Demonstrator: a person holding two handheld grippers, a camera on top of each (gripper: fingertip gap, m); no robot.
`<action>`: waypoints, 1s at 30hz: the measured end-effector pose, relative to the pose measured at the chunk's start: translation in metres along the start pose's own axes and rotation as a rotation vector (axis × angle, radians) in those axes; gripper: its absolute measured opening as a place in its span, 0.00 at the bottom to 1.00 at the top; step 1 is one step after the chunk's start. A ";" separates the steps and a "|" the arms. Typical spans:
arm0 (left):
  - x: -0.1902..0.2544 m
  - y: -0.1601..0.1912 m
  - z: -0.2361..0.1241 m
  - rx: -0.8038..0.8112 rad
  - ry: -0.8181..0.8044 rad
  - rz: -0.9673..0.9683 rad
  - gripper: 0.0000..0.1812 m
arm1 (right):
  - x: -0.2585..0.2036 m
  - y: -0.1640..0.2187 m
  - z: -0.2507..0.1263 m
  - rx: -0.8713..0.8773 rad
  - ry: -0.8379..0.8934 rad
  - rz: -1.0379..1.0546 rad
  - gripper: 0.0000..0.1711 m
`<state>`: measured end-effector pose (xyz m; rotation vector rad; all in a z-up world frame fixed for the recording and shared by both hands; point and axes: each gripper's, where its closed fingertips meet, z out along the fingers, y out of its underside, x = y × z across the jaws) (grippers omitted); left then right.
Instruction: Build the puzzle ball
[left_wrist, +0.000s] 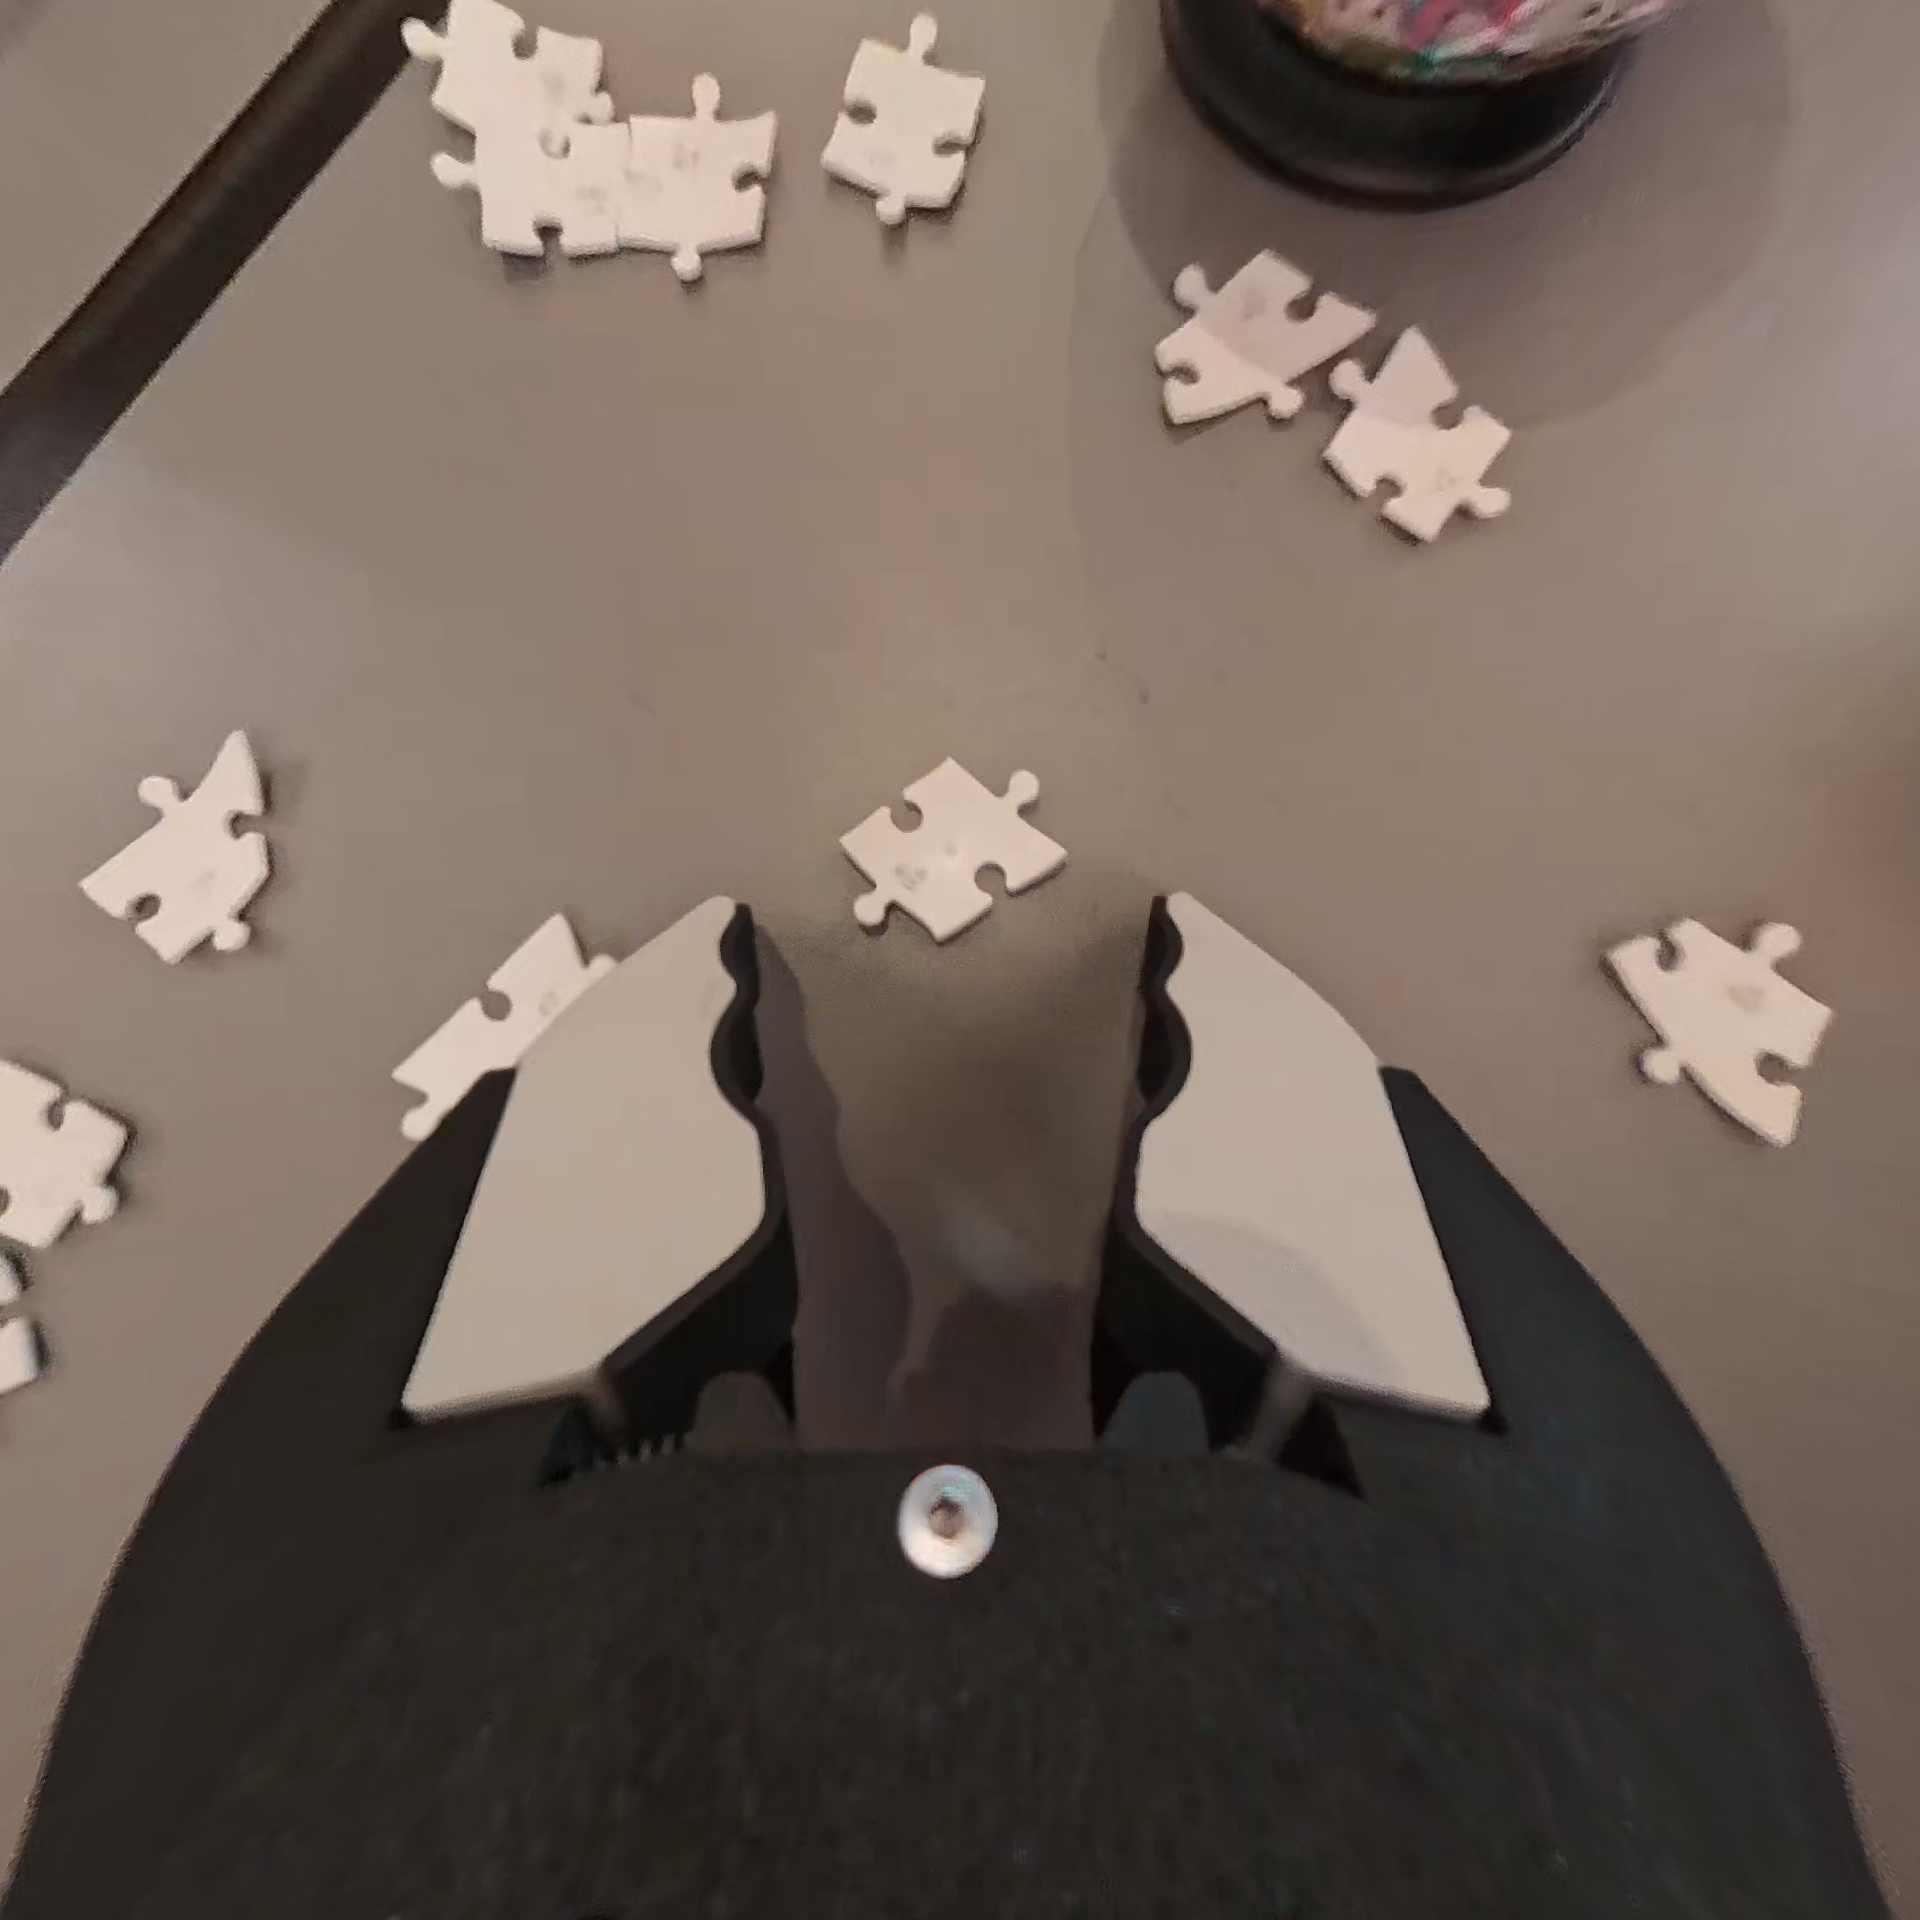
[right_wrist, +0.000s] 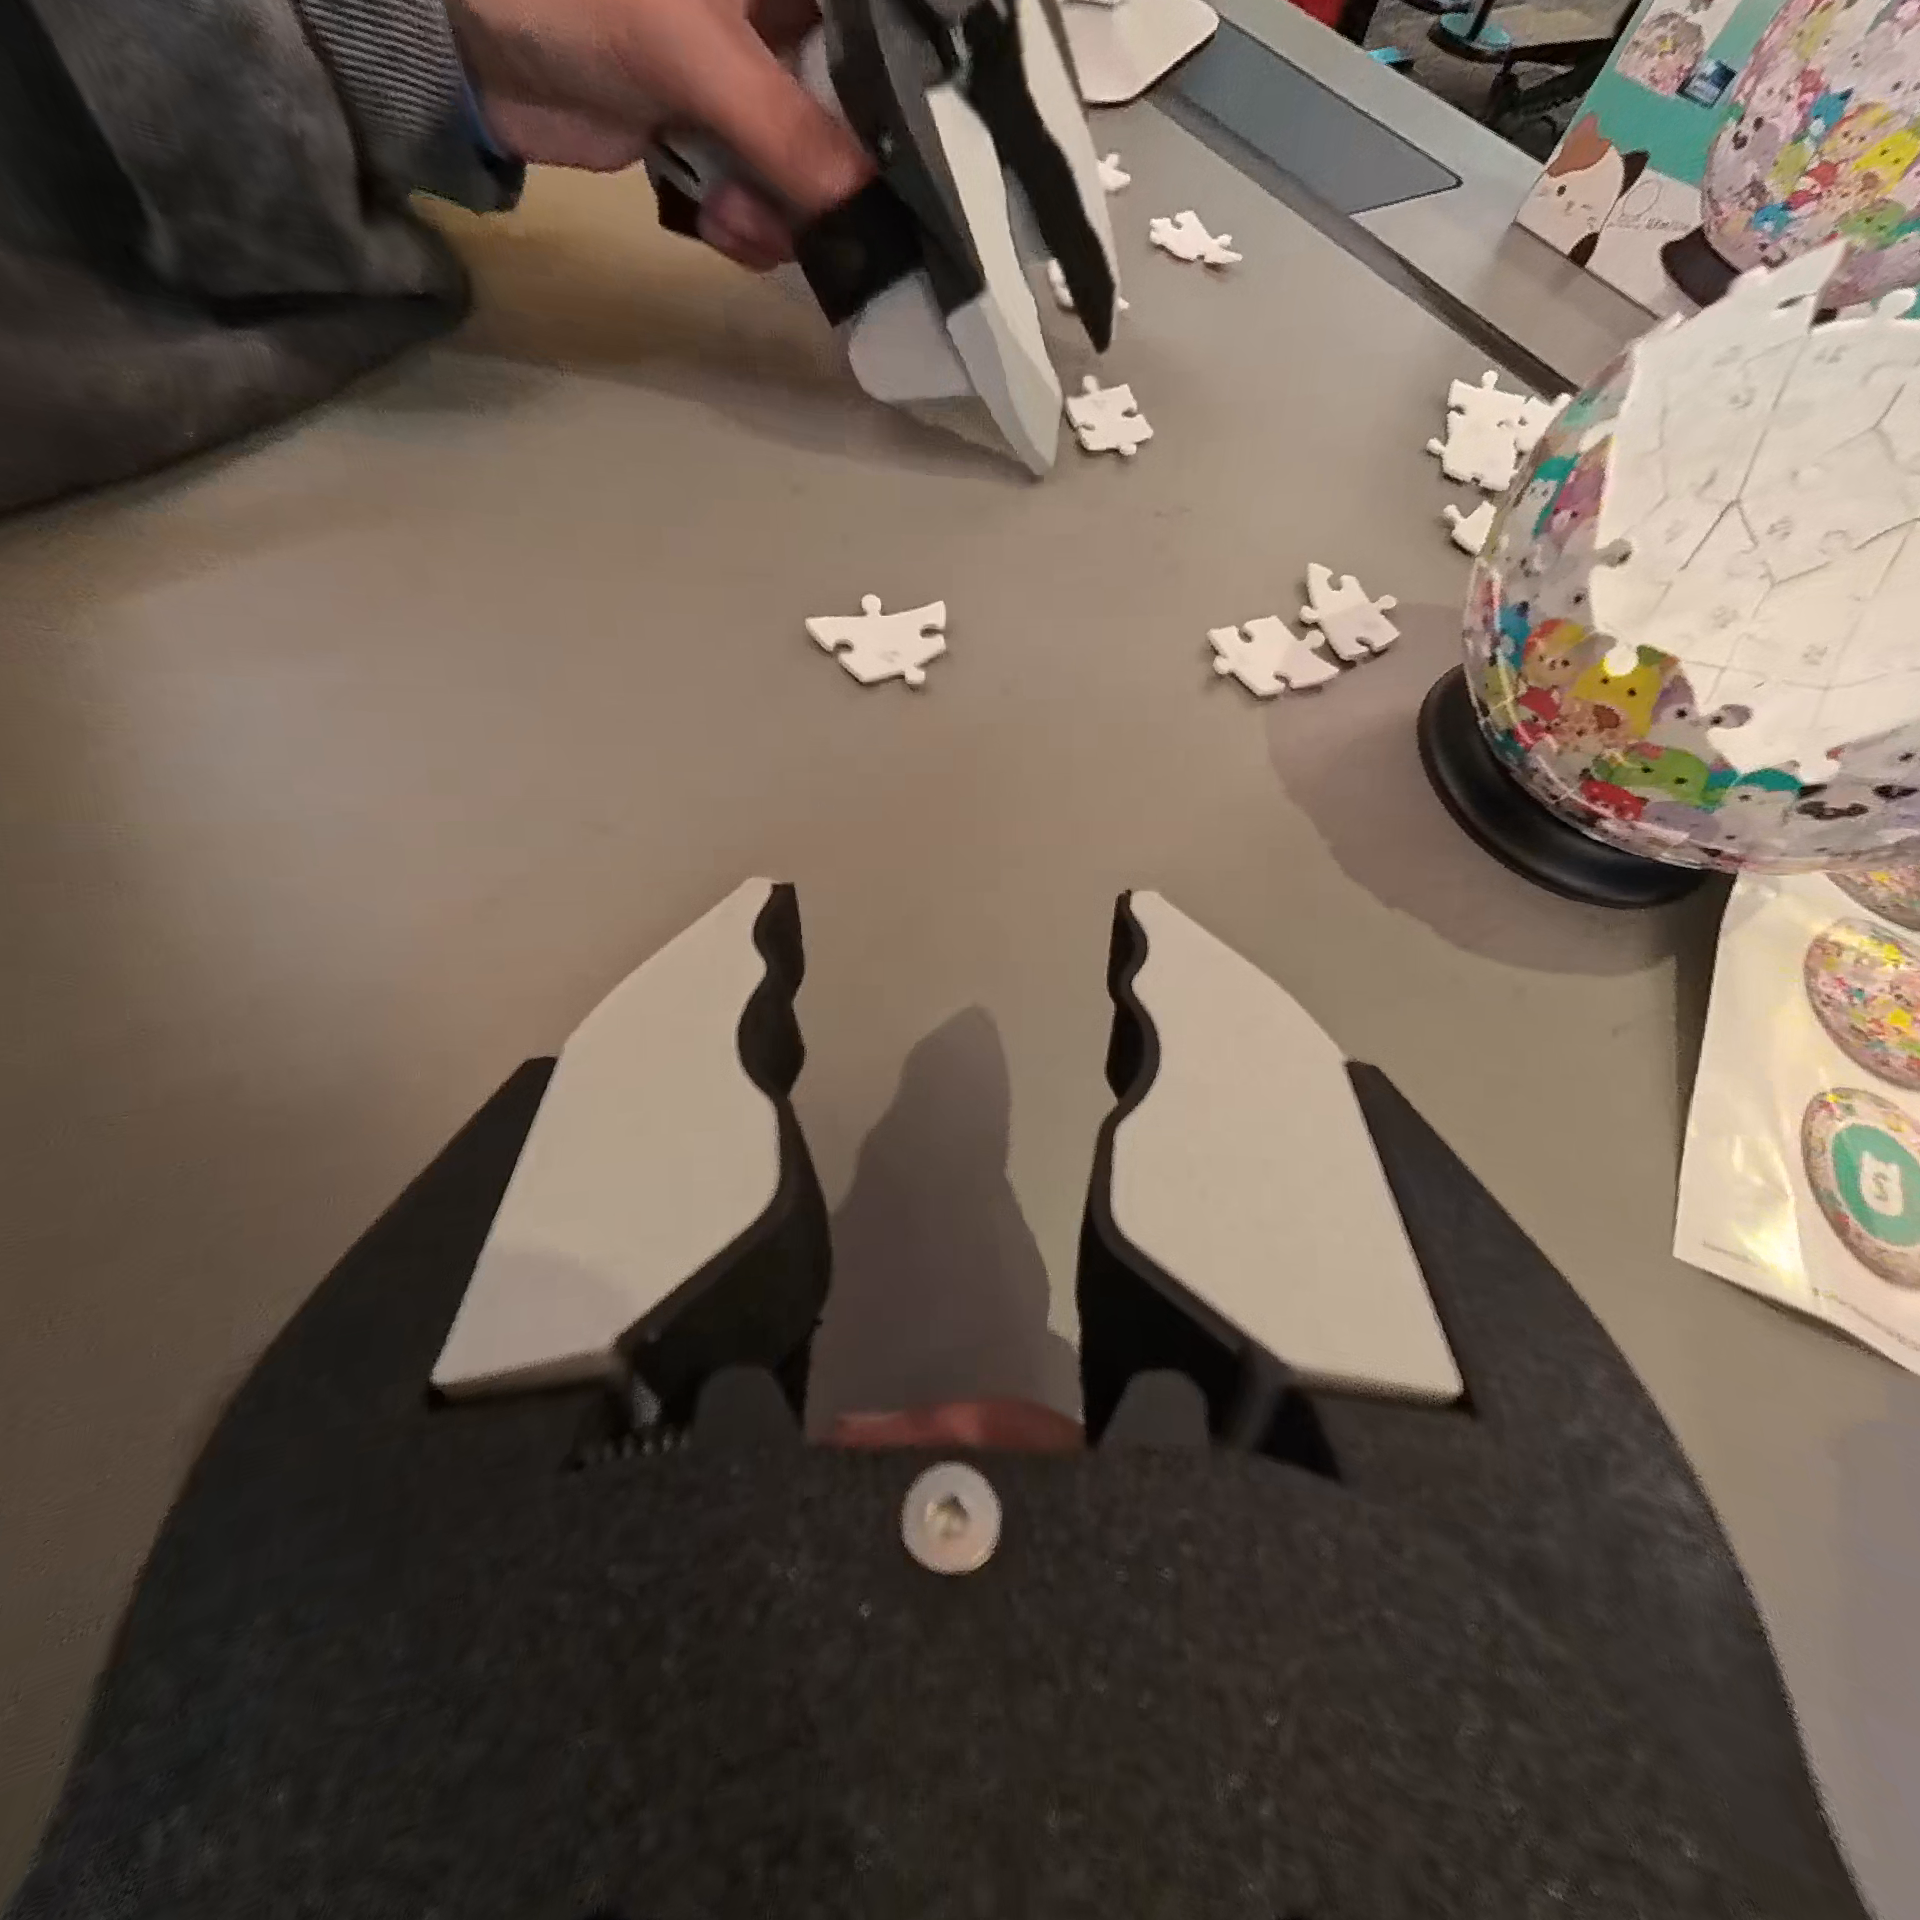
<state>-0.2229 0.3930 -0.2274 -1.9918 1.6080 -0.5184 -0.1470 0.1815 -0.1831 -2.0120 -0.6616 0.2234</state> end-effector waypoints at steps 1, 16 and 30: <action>0.001 -0.003 0.003 0.006 0.008 -0.011 0.39 | 0.001 0.001 -0.002 0.002 0.002 0.004 0.33; 0.102 0.008 -0.059 -0.013 0.500 0.380 0.23 | 0.009 0.008 -0.021 0.014 0.011 0.031 0.32; 0.172 0.075 -0.064 -0.273 0.626 0.881 0.23 | -0.001 0.013 -0.020 -0.011 -0.019 0.021 0.32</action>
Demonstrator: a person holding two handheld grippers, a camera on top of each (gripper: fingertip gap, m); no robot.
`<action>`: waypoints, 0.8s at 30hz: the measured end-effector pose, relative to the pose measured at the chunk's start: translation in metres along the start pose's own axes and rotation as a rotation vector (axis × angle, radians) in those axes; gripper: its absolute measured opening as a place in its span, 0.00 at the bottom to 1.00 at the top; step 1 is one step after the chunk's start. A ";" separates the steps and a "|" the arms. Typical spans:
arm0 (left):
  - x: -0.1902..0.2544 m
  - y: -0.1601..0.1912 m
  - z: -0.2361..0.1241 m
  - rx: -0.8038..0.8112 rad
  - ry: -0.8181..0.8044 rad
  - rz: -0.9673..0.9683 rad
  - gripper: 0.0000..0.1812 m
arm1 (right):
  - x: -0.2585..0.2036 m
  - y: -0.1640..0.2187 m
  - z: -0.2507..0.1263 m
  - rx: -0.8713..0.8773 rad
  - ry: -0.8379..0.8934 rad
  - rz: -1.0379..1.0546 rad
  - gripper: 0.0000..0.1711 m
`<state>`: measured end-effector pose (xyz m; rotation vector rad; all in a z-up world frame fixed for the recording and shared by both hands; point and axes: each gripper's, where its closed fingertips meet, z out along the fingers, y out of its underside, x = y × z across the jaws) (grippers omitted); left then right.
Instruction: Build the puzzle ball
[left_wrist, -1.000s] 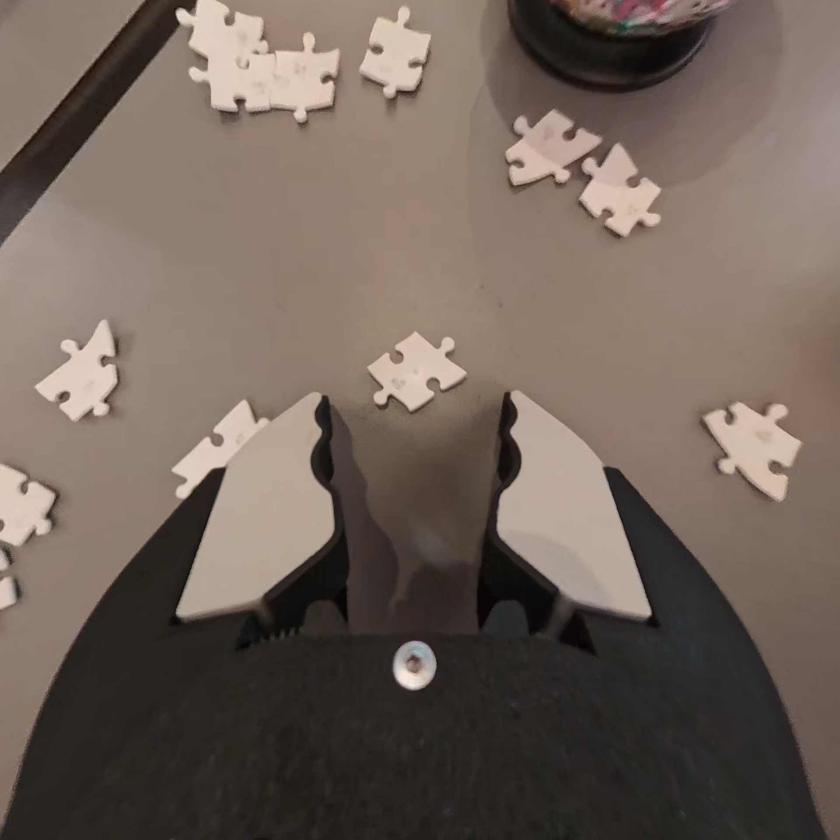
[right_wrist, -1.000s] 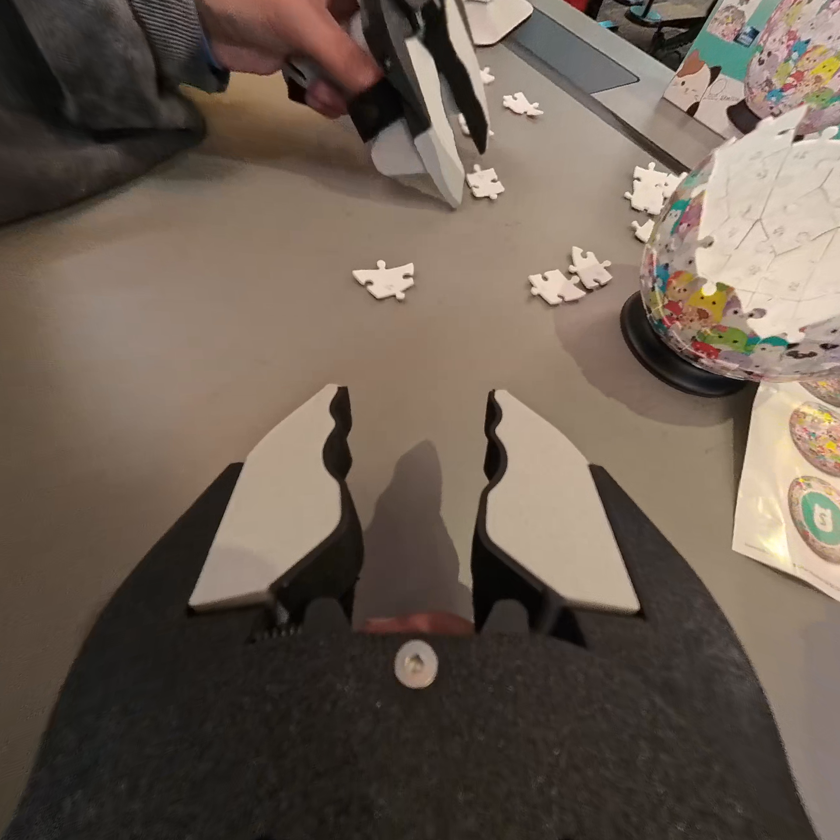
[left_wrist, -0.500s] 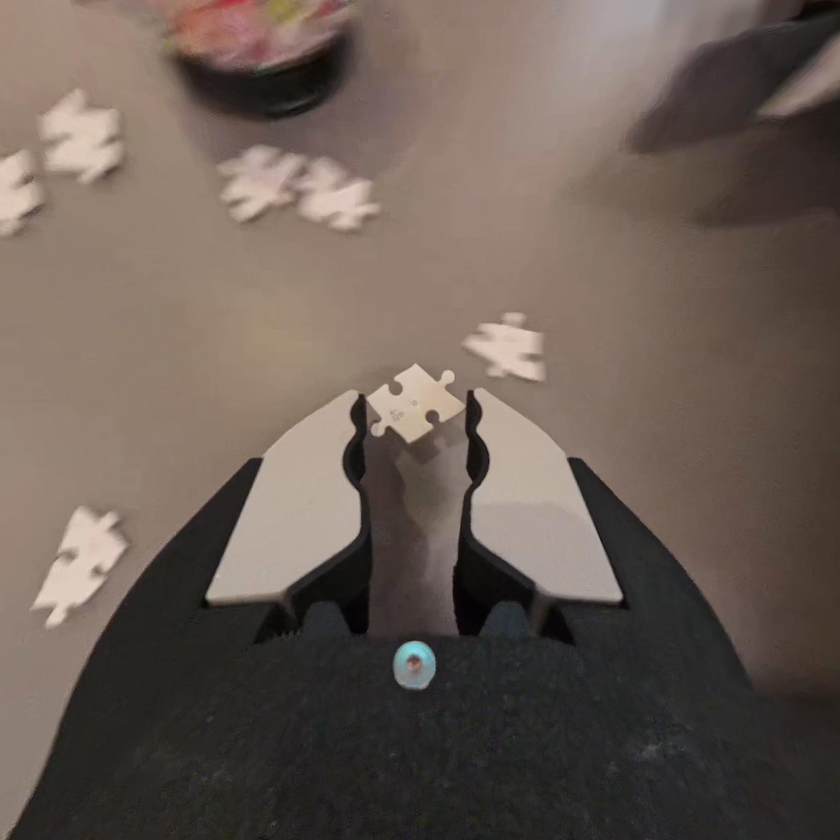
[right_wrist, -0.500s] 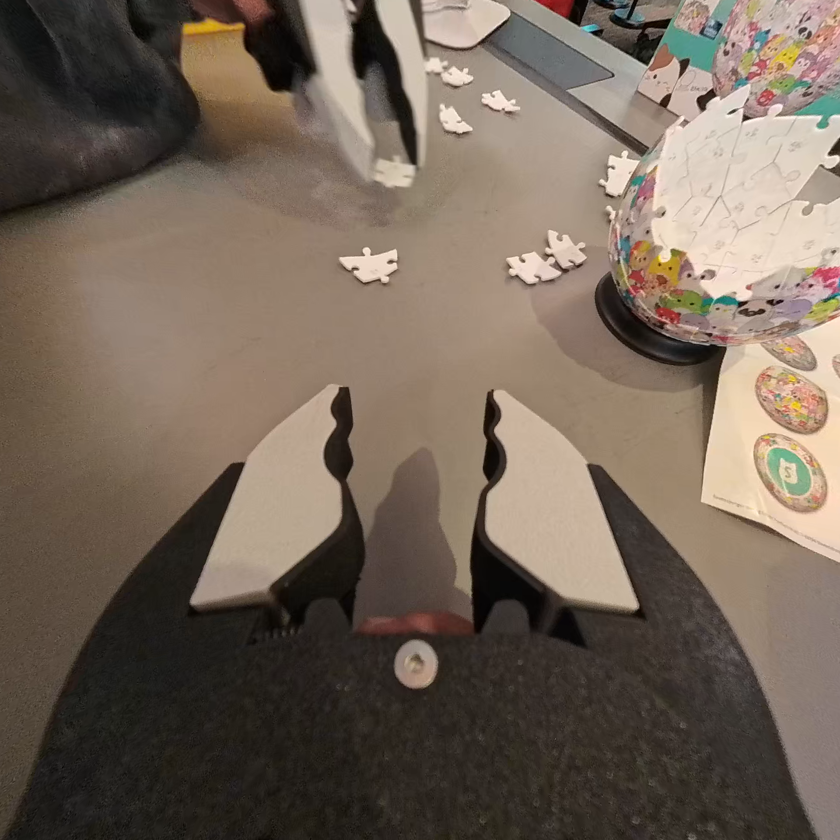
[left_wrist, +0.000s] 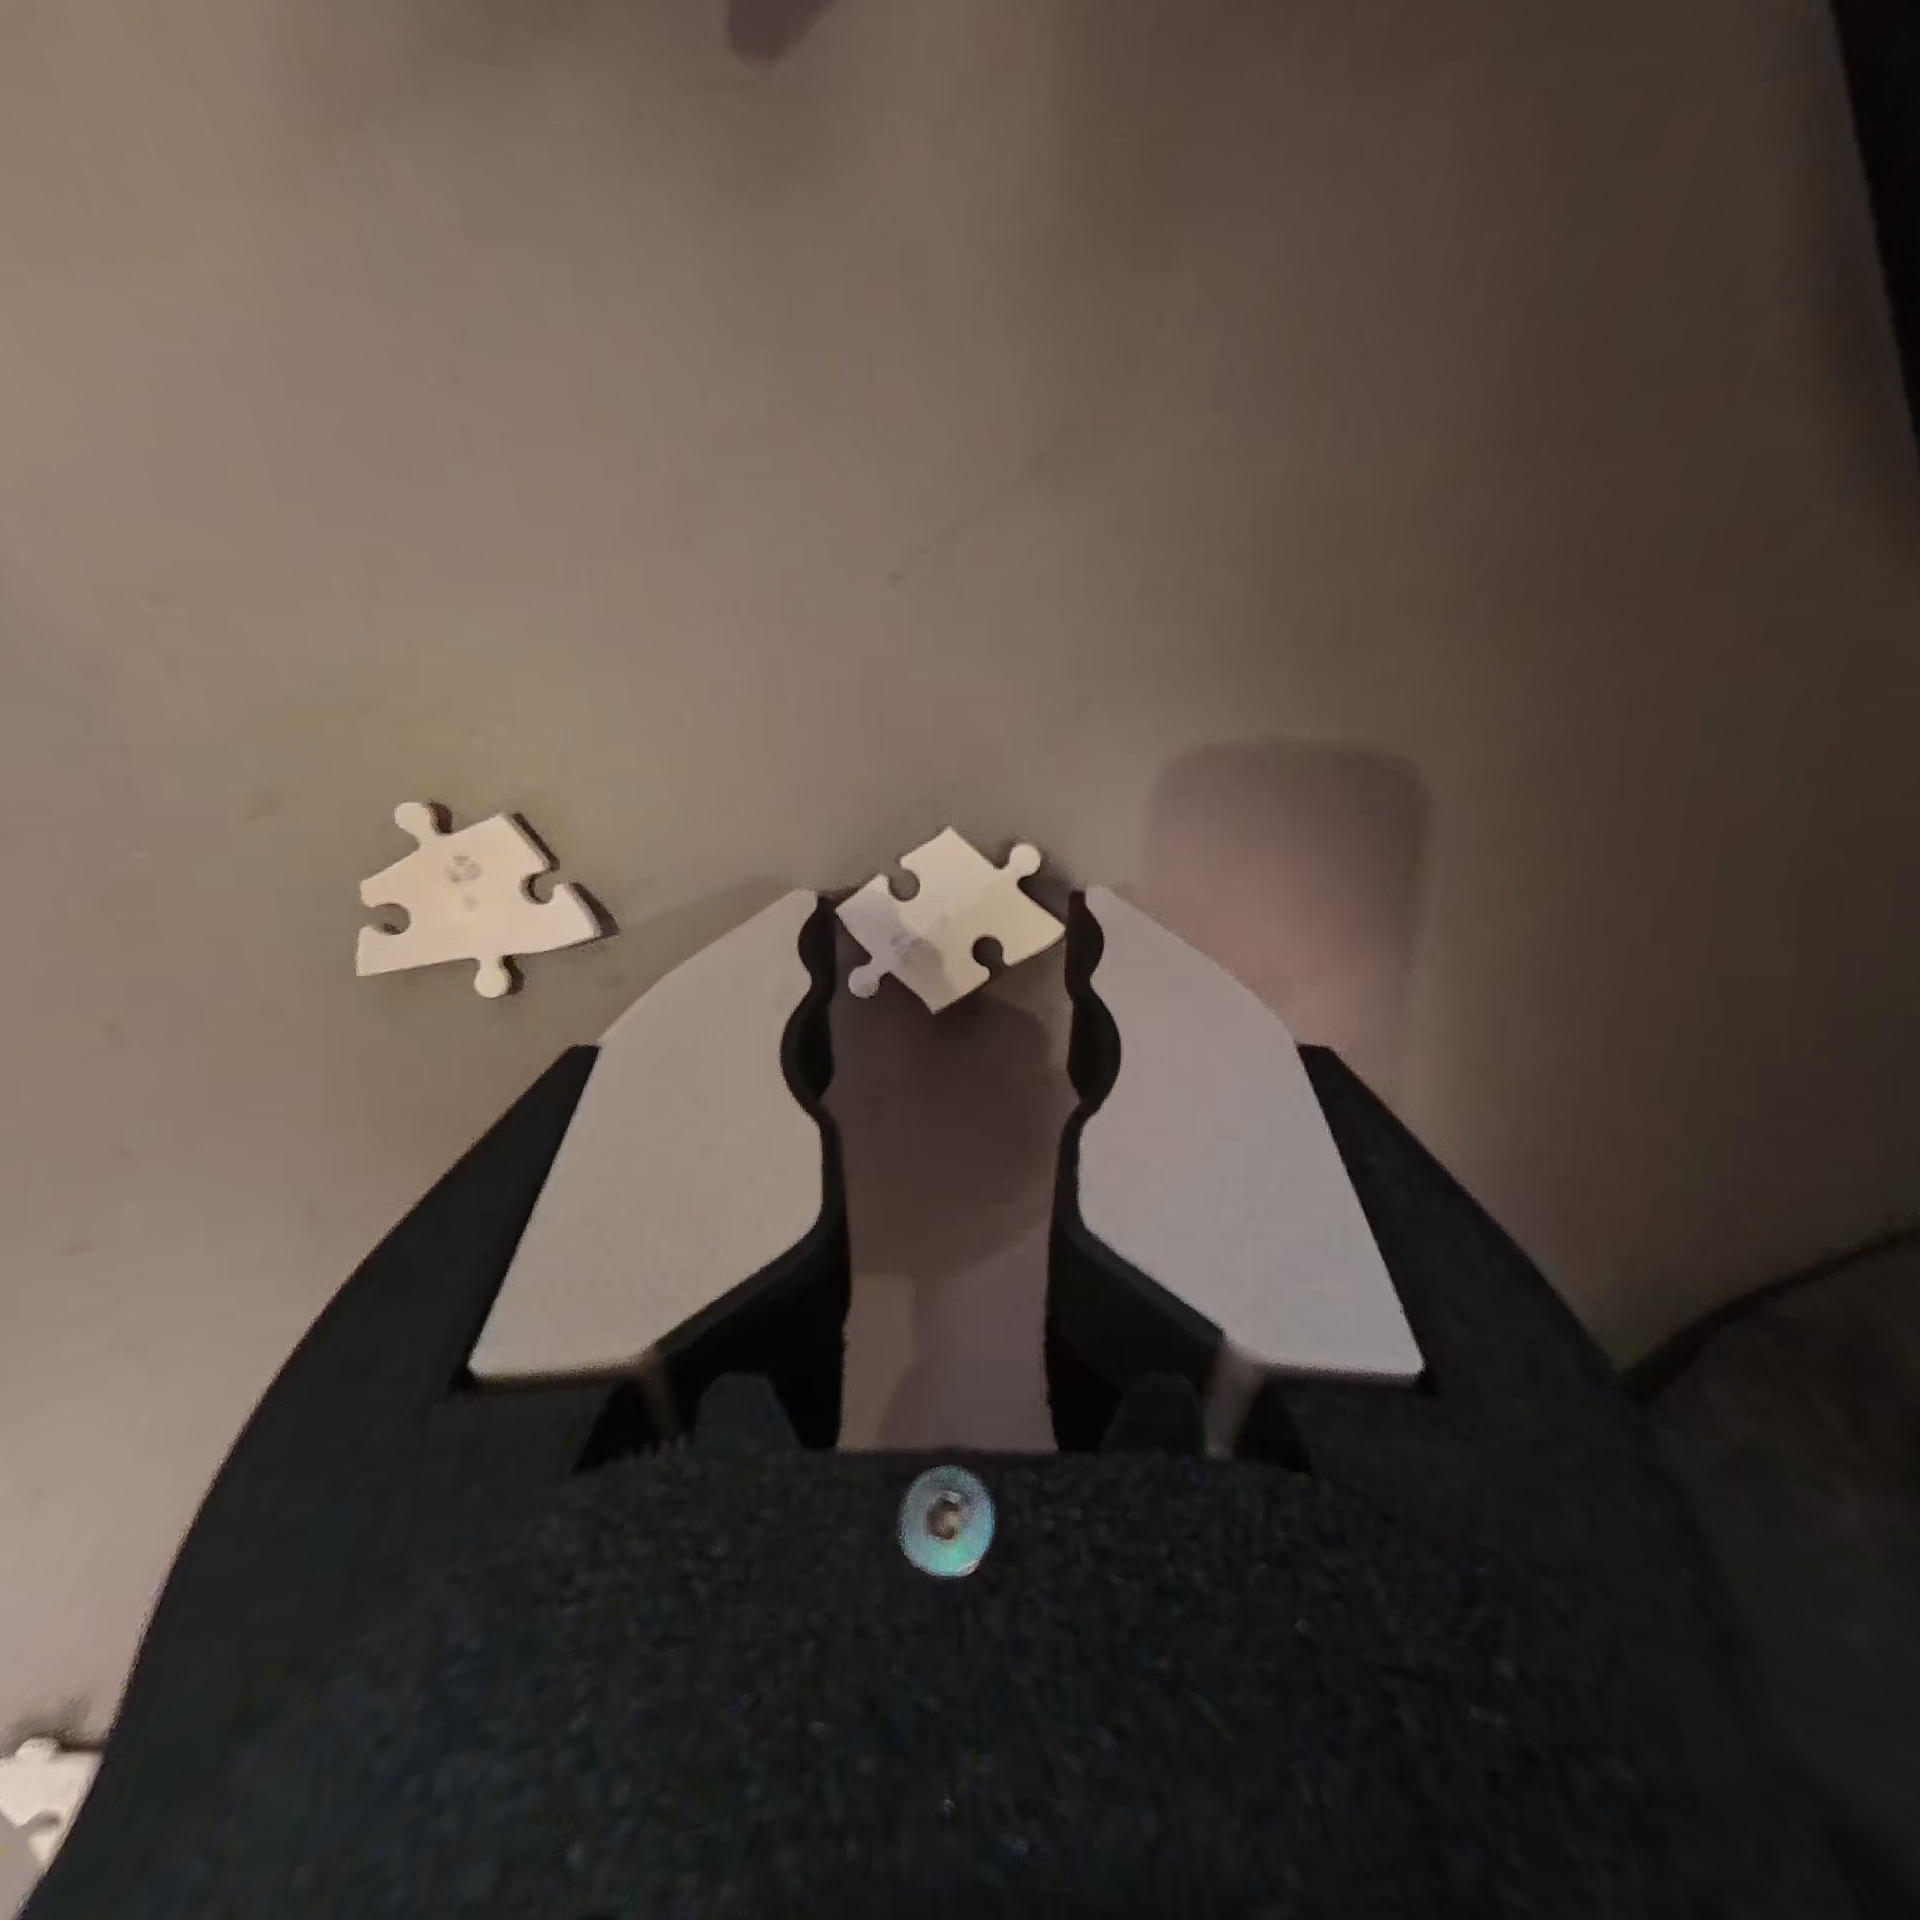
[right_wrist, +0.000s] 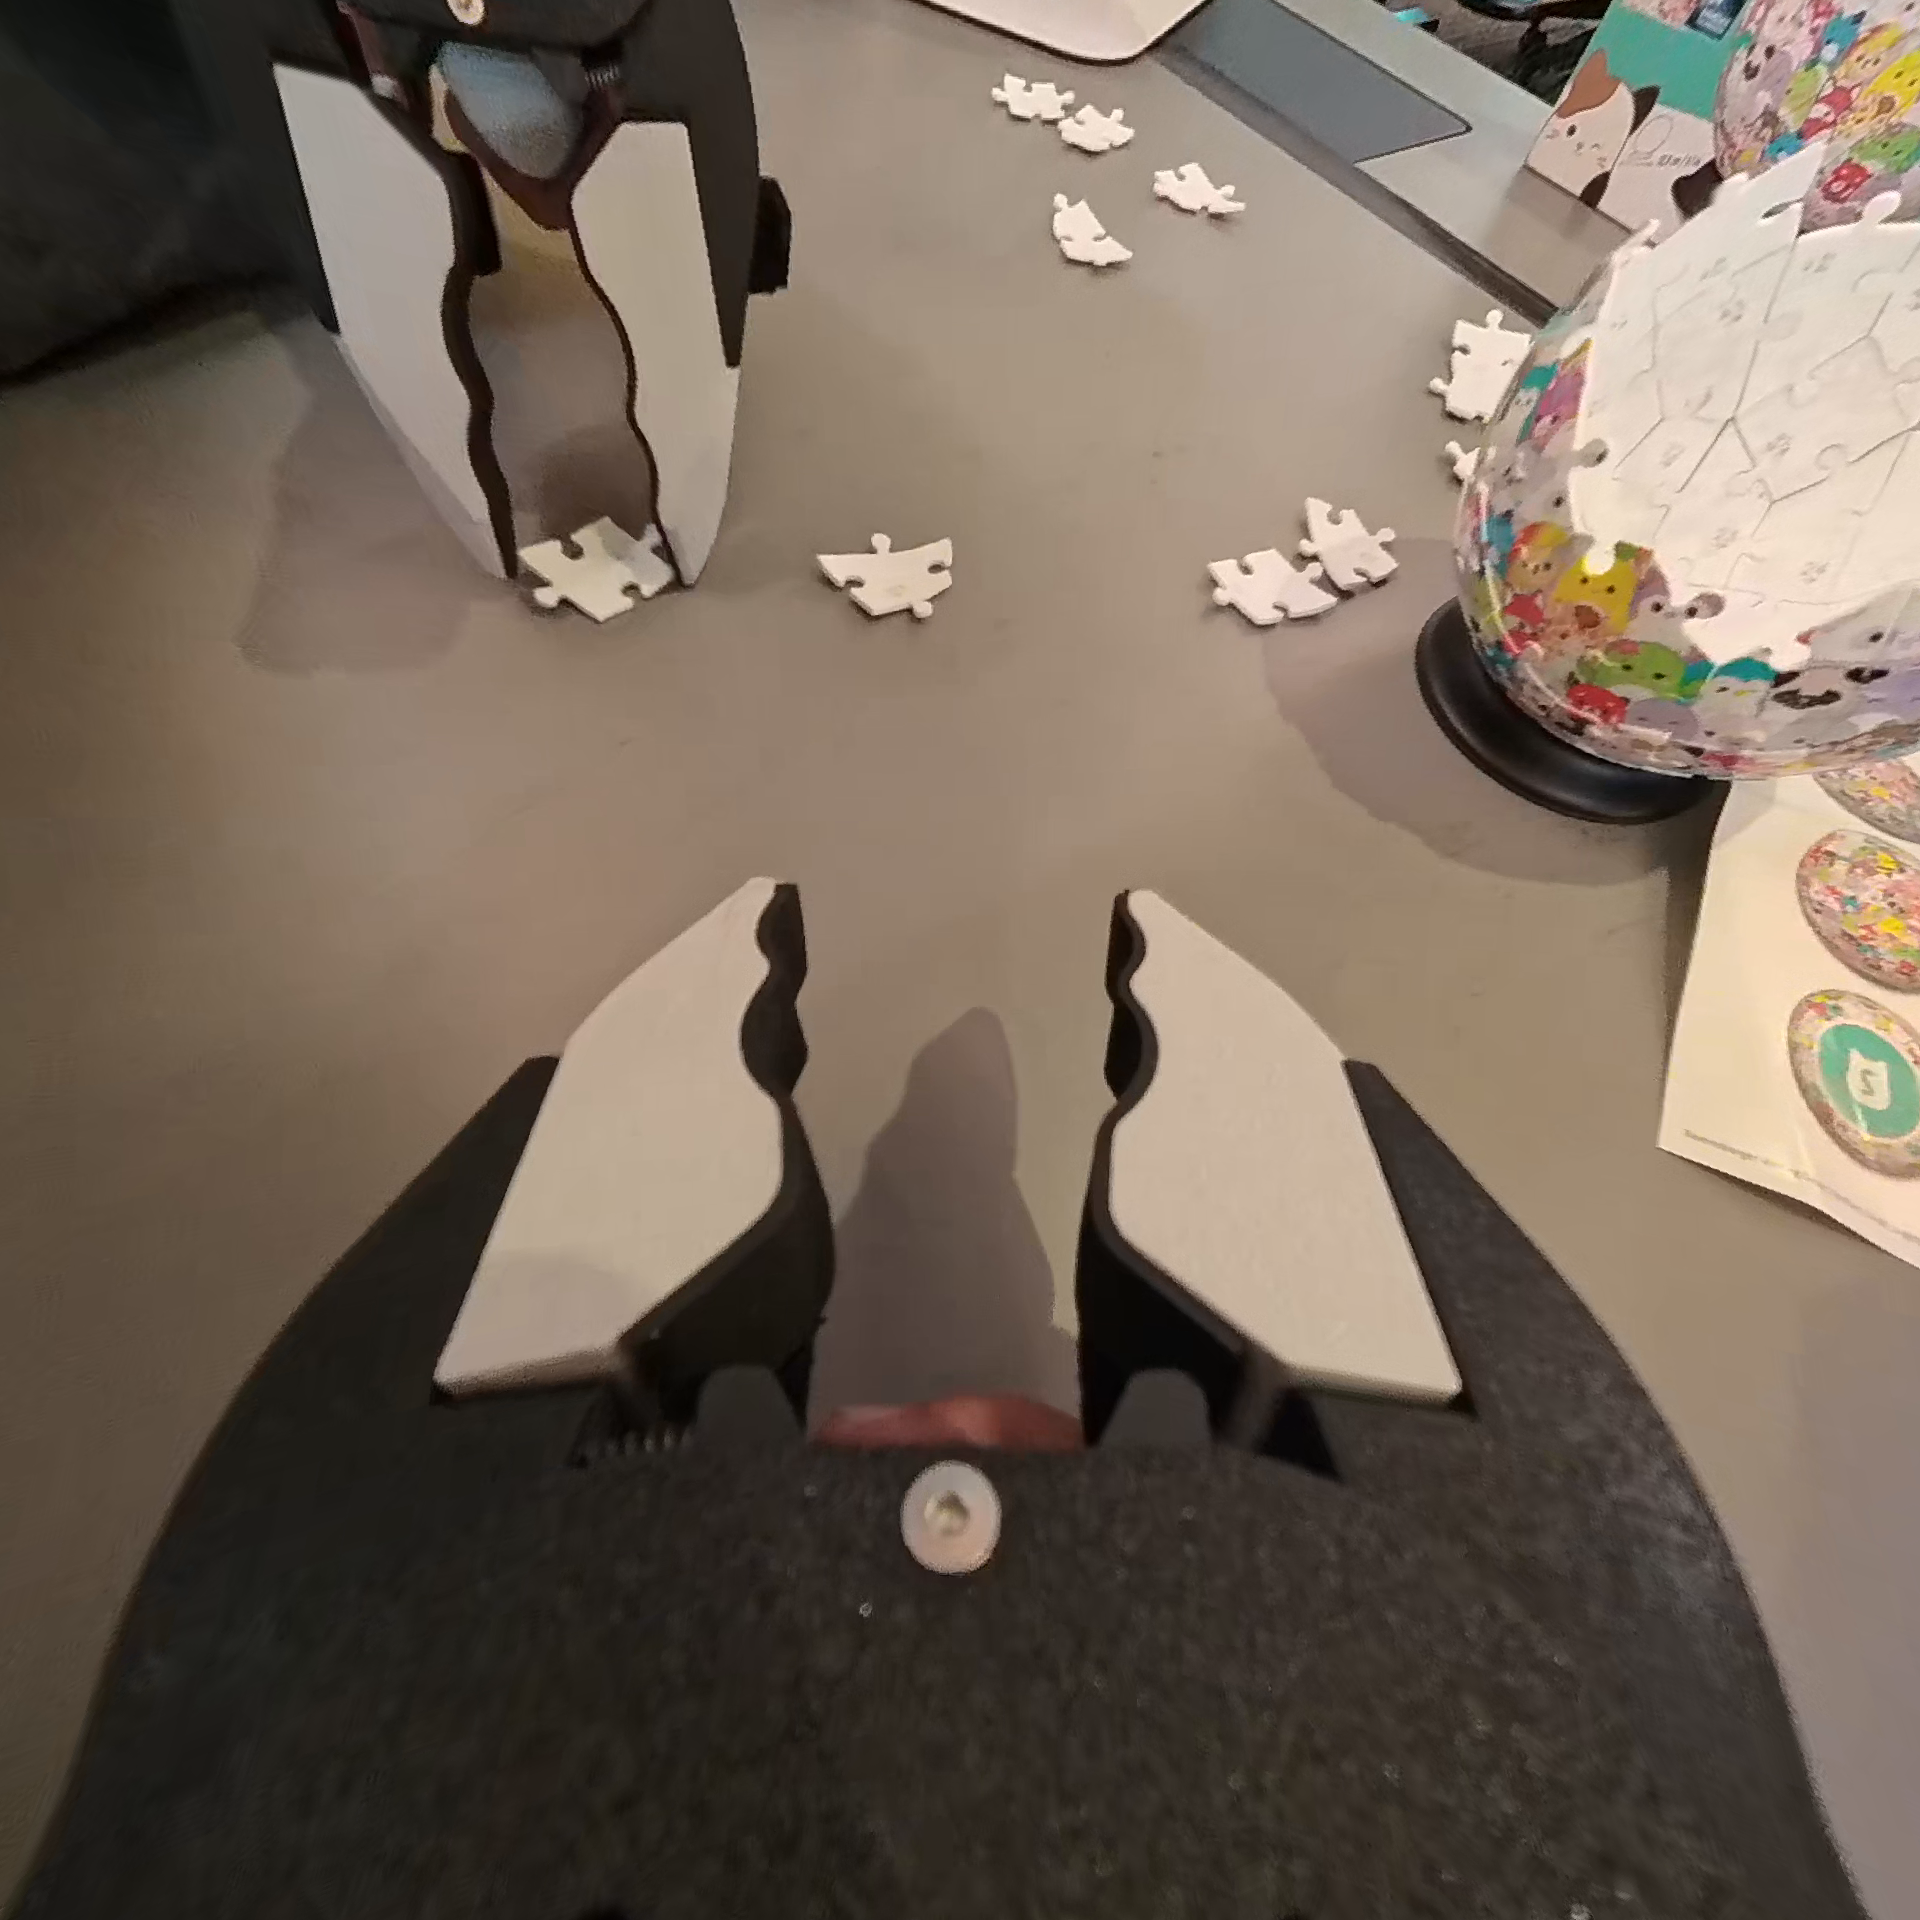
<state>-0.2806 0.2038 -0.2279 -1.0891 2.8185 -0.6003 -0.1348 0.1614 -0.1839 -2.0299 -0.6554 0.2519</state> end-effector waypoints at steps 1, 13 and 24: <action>0.002 0.000 0.000 -0.005 0.008 -0.011 0.23 | -0.001 0.000 0.000 -0.002 -0.002 -0.001 0.32; -0.076 -0.018 -0.030 0.329 -0.238 -0.368 0.38 | -0.003 0.002 0.000 -0.009 -0.015 0.006 0.32; -0.082 -0.006 -0.007 0.224 -0.329 -0.345 0.20 | -0.002 0.002 -0.001 -0.009 -0.012 0.011 0.32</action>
